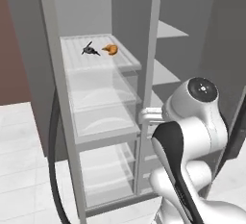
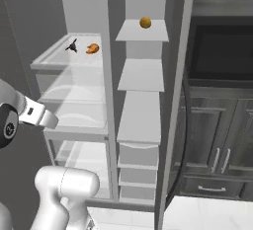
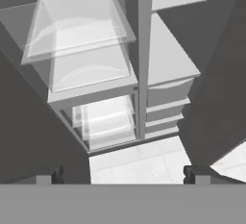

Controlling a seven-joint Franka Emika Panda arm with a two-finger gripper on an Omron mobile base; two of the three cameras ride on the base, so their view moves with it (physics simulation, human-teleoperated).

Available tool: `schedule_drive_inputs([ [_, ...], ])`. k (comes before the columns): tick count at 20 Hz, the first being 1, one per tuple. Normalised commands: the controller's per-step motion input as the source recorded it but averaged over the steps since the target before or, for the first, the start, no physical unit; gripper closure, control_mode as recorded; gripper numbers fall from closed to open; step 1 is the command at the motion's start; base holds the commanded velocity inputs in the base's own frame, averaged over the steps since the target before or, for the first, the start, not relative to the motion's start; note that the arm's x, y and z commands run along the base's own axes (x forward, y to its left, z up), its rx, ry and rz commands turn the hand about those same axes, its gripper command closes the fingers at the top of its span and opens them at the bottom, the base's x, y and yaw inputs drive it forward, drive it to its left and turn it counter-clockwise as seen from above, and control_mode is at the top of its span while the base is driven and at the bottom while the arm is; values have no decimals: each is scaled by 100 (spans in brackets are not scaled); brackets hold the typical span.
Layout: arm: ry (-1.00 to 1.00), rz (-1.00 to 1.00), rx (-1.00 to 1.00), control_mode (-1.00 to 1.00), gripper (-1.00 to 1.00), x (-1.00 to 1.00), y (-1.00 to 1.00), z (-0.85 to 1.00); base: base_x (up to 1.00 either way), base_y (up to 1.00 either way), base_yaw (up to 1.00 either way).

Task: Pick up the frozen fish from the freezer, place it on any shelf in the fridge, and close the fridge and freezer doors when done.

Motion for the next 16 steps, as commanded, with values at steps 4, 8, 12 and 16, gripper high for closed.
schedule_drive_inputs([
  [4,0,0,0,100,-100,0,0,0,-65,-1,-10],
  [8,0,0,0,100,-100,0,0,0,-64,0,-7],
  [12,0,0,0,100,-100,0,0,0,-59,-1,-4],
  [16,0,0,0,100,-100,0,0,0,-53,-5,-1],
])
